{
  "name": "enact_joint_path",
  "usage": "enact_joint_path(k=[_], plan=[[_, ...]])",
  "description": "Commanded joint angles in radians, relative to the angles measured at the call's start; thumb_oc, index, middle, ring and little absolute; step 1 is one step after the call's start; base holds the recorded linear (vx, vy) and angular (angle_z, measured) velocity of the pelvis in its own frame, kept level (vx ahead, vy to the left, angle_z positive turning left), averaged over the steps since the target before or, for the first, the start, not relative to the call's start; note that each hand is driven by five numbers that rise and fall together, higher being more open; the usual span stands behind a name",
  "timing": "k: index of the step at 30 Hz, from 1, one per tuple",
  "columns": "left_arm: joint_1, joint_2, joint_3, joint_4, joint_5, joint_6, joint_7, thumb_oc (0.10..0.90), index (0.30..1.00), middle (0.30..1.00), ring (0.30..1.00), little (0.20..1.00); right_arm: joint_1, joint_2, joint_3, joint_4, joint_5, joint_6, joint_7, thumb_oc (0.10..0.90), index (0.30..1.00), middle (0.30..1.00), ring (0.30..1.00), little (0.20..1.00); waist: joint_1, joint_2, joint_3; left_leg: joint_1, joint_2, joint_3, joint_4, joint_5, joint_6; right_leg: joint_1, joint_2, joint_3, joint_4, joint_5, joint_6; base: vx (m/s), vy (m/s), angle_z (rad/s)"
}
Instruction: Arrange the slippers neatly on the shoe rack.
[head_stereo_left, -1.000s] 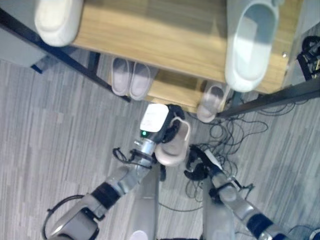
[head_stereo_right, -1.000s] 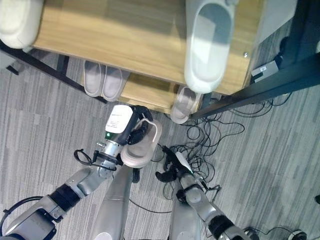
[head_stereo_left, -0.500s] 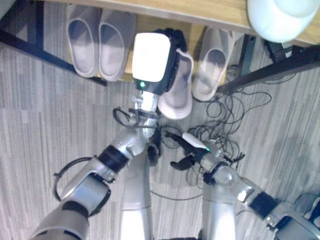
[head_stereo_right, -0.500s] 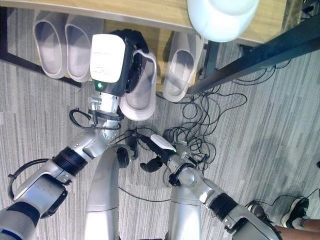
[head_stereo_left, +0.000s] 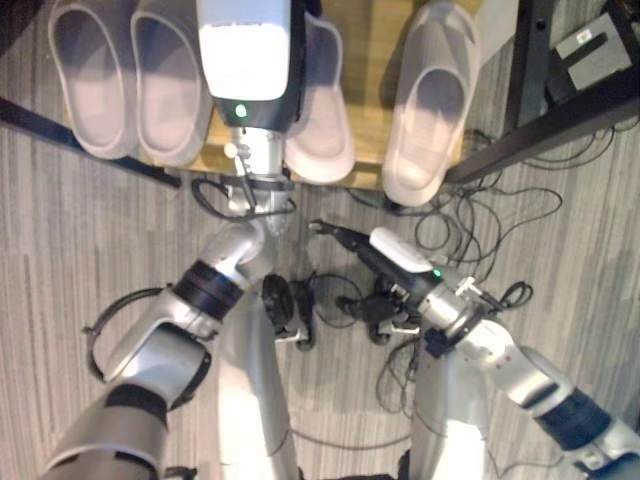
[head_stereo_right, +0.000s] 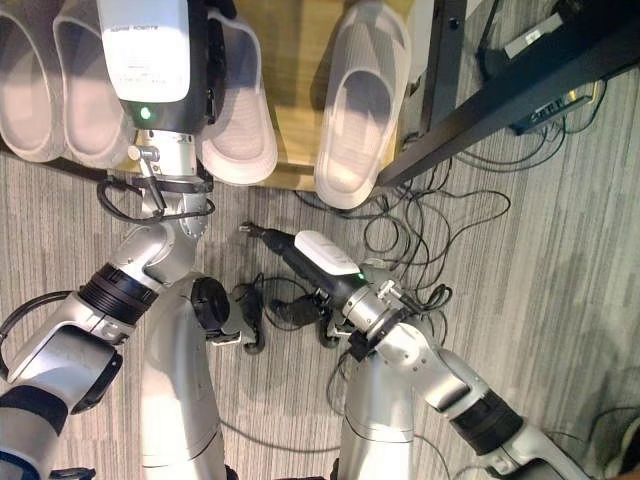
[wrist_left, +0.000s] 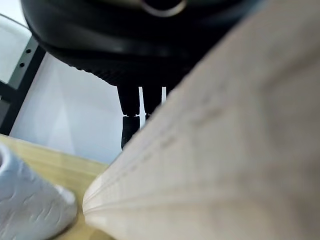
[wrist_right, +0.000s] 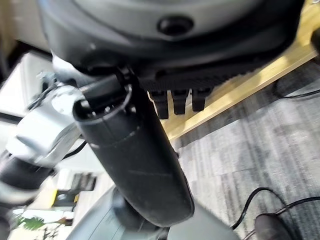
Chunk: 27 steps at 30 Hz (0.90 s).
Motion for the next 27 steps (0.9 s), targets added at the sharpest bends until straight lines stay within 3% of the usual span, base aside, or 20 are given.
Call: enact_joint_path(k=[1, 8, 13, 18, 25, 27], plan=[[-0.131, 0.008, -0.016, -0.028, 0.063, -0.006, 0.018, 0.400, 0.300, 0.300, 0.300, 0.300, 0.219, -0.044, 0.056, -0.087, 0.013, -0.040, 0.034, 0.800, 0.900, 0.900, 0.900, 0.900, -0.034, -0.027, -0.026, 0.067, -0.042, -0.149, 0.048, -0.049, -0.071, 0.056, 0.035, 0.069, 0.024, -0.017, -0.014, 0.04, -0.015, 0.05], [-0.100, -0.098, -0.016, -0.033, 0.030, -0.015, -0.028, 0.400, 0.300, 0.300, 0.300, 0.300, 0.278, -0.066, 0.109, -0.150, -0.003, -0.042, 0.062, 0.800, 0.900, 0.900, 0.900, 0.900, -0.040, -0.054, -0.026, 0.067, -0.045, -0.174, 0.192, -0.099, -0.060, 0.056, 0.065, 0.099, 0.157, -0.067, -0.025, 0.01, -0.021, -0.04], [-0.104, -0.137, -0.035, -0.018, 0.015, -0.029, -0.039, 0.400, 0.300, 0.300, 0.300, 0.300, 0.280, -0.058, 0.136, -0.169, 0.021, -0.041, 0.068, 0.800, 0.900, 0.900, 0.900, 0.900, -0.046, -0.063, -0.026, 0.067, -0.043, -0.166, 0.224, -0.109, -0.055, 0.056, 0.068, 0.109, 0.190, -0.075, -0.029, 0.00, -0.006, -0.04], [-0.062, -0.232, -0.042, 0.011, -0.069, -0.060, -0.053, 0.400, 0.300, 0.300, 0.300, 0.300, 0.271, -0.059, 0.172, -0.204, 0.031, -0.046, 0.089, 0.800, 0.900, 0.900, 0.900, 0.900, -0.049, -0.073, -0.026, 0.067, -0.054, -0.164, 0.237, -0.117, -0.050, 0.056, 0.073, 0.132, 0.216, -0.088, -0.031, 0.00, -0.019, 0.05], [-0.085, -0.188, -0.074, 0.088, -0.091, -0.067, -0.037, 0.400, 0.300, 0.300, 0.300, 0.300, 0.265, -0.045, 0.187, -0.187, 0.058, -0.053, 0.070, 0.800, 0.900, 0.900, 0.900, 0.900, -0.050, -0.081, -0.026, 0.067, -0.047, -0.168, 0.265, -0.130, -0.047, 0.056, 0.074, 0.136, 0.236, -0.090, -0.029, 0.01, 0.000, 0.00], [-0.077, -0.175, -0.077, 0.095, -0.149, -0.118, 0.001, 0.400, 0.300, 0.300, 0.300, 0.300, 0.269, -0.044, 0.206, -0.181, 0.066, -0.071, 0.060, 0.800, 0.900, 0.900, 0.900, 0.900, -0.049, -0.090, -0.026, 0.067, -0.044, -0.167, 0.274, -0.134, -0.047, 0.056, 0.075, 0.139, 0.244, -0.087, -0.025, 0.00, 0.000, 0.00]])
